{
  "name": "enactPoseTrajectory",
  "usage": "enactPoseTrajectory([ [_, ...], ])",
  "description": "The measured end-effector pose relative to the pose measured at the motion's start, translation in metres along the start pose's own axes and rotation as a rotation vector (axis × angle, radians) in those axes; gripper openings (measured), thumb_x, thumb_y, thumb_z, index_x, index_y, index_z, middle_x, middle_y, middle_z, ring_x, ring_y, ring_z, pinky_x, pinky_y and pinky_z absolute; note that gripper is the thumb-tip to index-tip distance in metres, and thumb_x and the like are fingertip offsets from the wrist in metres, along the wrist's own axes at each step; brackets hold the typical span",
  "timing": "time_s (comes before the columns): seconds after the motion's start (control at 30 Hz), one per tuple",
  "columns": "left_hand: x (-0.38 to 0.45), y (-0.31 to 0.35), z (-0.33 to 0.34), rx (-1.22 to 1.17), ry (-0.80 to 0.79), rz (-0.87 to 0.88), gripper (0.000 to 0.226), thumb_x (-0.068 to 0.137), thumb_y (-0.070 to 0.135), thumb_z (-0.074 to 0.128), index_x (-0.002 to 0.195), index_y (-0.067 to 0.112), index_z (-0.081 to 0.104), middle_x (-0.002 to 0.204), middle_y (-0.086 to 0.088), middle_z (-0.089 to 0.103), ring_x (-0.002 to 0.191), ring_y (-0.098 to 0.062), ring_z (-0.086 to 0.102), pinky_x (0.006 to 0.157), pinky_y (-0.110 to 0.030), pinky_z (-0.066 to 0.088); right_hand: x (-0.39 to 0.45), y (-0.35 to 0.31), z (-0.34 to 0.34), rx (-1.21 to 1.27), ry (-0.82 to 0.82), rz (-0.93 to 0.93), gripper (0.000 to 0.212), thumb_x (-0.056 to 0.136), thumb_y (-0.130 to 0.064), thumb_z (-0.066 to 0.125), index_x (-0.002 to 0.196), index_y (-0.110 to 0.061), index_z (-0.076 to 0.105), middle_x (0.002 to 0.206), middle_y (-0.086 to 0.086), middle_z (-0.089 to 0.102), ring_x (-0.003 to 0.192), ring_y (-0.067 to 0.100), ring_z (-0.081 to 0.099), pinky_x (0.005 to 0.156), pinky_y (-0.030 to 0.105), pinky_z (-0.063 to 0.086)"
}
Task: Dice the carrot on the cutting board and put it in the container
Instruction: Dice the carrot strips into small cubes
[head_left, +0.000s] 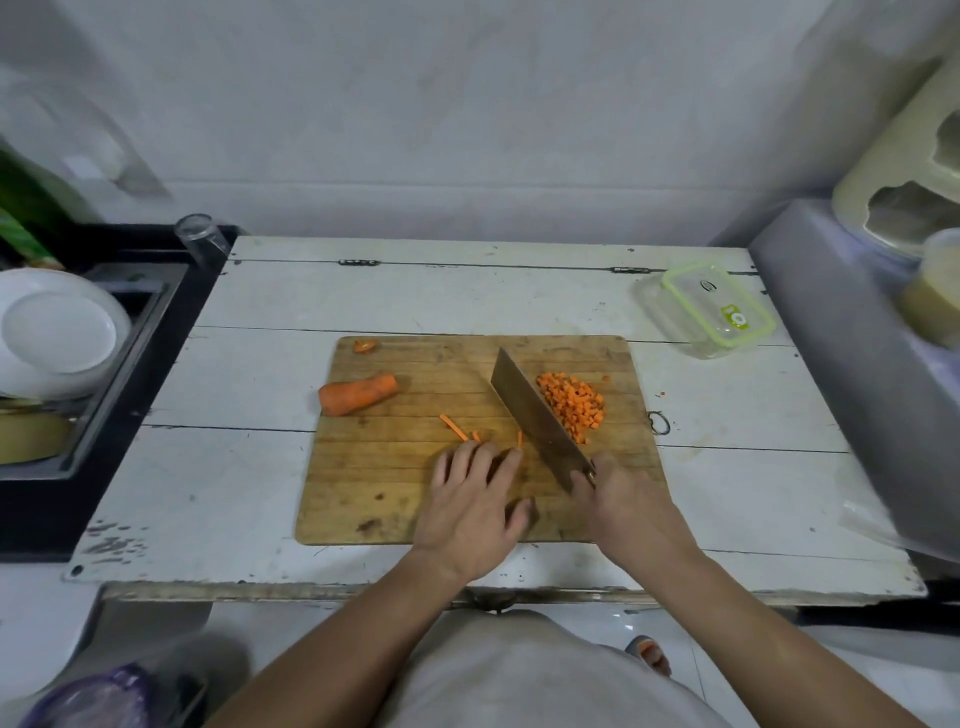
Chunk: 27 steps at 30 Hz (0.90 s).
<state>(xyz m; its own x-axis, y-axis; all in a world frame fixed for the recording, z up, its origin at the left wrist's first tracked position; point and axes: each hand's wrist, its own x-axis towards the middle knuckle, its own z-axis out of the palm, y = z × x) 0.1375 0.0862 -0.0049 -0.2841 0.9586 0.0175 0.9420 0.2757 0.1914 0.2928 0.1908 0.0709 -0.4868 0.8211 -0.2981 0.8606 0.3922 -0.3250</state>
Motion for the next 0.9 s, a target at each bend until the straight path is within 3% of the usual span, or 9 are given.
enactPoseTrajectory([
  [0.1, 0.003, 0.001, 0.001, -0.004, -0.010, -0.014, 0.064, 0.098, 0.058, 0.033, 0.152, 0.025, 0.040, 0.144, -0.001, 0.045, 0.136, -0.027, 0.033, 0.116, -0.049, 0.026, -0.006, 0.004, -0.008, -0.001, 0.029, -0.045, 0.022, 0.106, -0.042, 0.039, 0.097, -0.023, 0.044, 0.080, 0.003, 0.062, 0.065, 0.024, 0.049, 0.051, 0.035, 0.032],
  [0.3, 0.002, 0.001, 0.003, 0.003, 0.004, -0.016, 0.064, 0.097, 0.060, 0.035, 0.150, 0.025, 0.044, 0.141, -0.001, 0.048, 0.136, -0.028, 0.035, 0.115, -0.050, 0.028, -0.001, 0.008, -0.013, -0.147, 0.035, -0.129, 0.024, 0.105, -0.044, 0.037, 0.099, -0.022, 0.047, 0.076, 0.002, 0.060, 0.061, 0.025, 0.050, 0.053, 0.034, 0.038],
  [0.4, 0.003, 0.001, 0.002, 0.014, 0.001, -0.016, 0.064, 0.097, 0.060, 0.034, 0.149, 0.025, 0.045, 0.140, -0.002, 0.049, 0.135, -0.029, 0.036, 0.114, -0.050, 0.029, 0.007, 0.002, -0.007, -0.171, 0.020, -0.116, 0.026, 0.105, -0.041, 0.039, 0.101, -0.019, 0.051, 0.074, 0.002, 0.057, 0.070, 0.028, 0.061, 0.057, 0.036, 0.047],
  [0.5, 0.003, 0.000, 0.003, 0.024, -0.003, -0.016, 0.064, 0.097, 0.060, 0.033, 0.150, 0.026, 0.044, 0.139, -0.002, 0.049, 0.136, -0.029, 0.036, 0.114, -0.050, 0.029, 0.019, -0.004, -0.005, -0.149, 0.022, -0.101, 0.028, 0.104, -0.042, 0.039, 0.106, -0.018, 0.053, 0.085, 0.008, 0.067, 0.081, 0.034, 0.066, 0.064, 0.039, 0.051],
  [0.67, 0.002, -0.001, 0.003, 0.022, 0.005, -0.008, 0.064, 0.098, 0.061, 0.032, 0.151, 0.026, 0.042, 0.142, -0.001, 0.048, 0.137, -0.028, 0.035, 0.115, -0.050, 0.028, 0.009, 0.001, -0.010, -0.092, 0.072, -0.140, 0.024, 0.104, -0.040, 0.042, 0.105, -0.018, 0.052, 0.084, 0.007, 0.068, 0.071, 0.032, 0.061, 0.059, 0.037, 0.046],
  [0.77, 0.002, -0.001, 0.004, 0.019, 0.002, -0.009, 0.064, 0.098, 0.061, 0.031, 0.151, 0.026, 0.042, 0.141, -0.001, 0.048, 0.137, -0.029, 0.035, 0.115, -0.050, 0.028, -0.003, 0.008, -0.011, -0.119, 0.027, -0.128, 0.021, 0.105, -0.042, 0.038, 0.098, -0.023, 0.046, 0.075, 0.001, 0.059, 0.063, 0.026, 0.050, 0.054, 0.035, 0.037],
  [0.9, 0.003, -0.001, 0.004, 0.011, 0.009, -0.007, 0.063, 0.097, 0.060, 0.034, 0.148, 0.025, 0.046, 0.139, -0.002, 0.050, 0.136, -0.029, 0.036, 0.115, -0.050, 0.030, -0.005, 0.003, -0.003, -0.181, 0.023, -0.117, 0.025, 0.105, -0.041, 0.038, 0.100, -0.020, 0.052, 0.079, 0.003, 0.065, 0.072, 0.027, 0.063, 0.057, 0.035, 0.043],
])
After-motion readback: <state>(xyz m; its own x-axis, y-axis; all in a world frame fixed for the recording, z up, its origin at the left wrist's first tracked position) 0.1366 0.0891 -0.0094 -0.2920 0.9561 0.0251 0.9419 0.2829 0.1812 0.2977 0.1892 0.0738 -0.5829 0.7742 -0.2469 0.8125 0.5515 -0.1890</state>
